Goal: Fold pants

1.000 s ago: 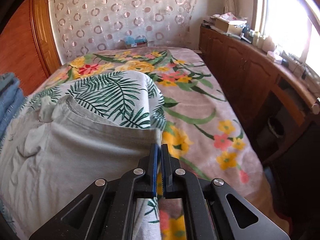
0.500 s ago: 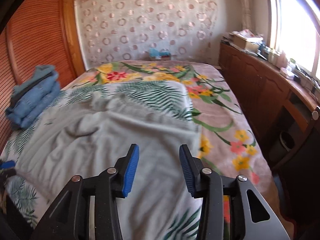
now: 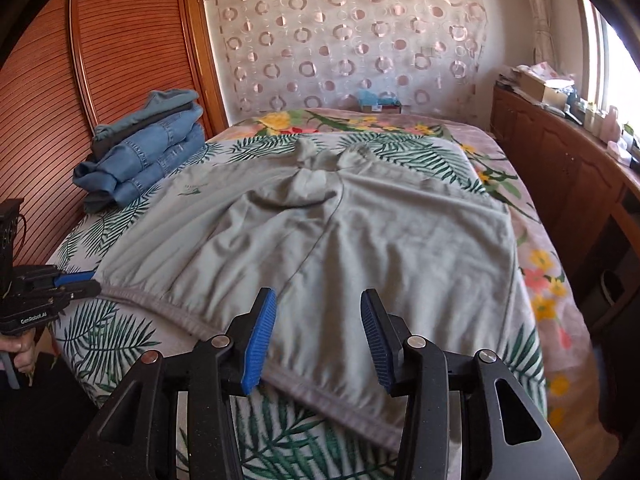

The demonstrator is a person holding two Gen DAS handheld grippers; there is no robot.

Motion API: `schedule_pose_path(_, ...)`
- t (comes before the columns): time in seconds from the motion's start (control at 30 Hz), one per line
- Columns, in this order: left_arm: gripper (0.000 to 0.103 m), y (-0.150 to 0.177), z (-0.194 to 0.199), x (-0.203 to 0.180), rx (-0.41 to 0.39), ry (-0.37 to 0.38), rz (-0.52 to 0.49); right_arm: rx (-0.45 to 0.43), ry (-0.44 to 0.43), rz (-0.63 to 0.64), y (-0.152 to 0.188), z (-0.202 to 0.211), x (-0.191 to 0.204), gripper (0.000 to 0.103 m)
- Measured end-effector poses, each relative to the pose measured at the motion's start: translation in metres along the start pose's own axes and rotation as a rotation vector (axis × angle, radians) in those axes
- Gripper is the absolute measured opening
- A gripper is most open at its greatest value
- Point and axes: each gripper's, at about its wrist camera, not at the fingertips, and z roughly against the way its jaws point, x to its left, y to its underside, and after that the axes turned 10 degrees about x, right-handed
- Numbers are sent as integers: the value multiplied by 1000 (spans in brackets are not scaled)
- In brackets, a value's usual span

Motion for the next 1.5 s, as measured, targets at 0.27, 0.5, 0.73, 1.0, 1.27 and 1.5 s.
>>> schedule_pose_path(0.27,8,-16,11,-7,-32,30,-32,5,-10,-23,7,-2,3,46)
schedule_pose_path(0.5,7,-37,18,-30,-58,50,-93,-9,1,-68,19,8,-1,46)
schedule_pose_path(0.73,6,-59,19,-62,-72,87,-166,-31,20,-93,30,22,-9,46)
schedule_pose_path(1.0,6,-90,18,-104,-79,141,-248,-36,35,-131,42,34,-24,46)
schedule_pose_path(1.27,6,-115,26,-145,-102,187,-317,-53,44,-143,46,42,-29,46)
schedule_pose_path(1.5,6,-118,26,-153,-101,183,-312,-54,44,-145,47,39,-25,46)
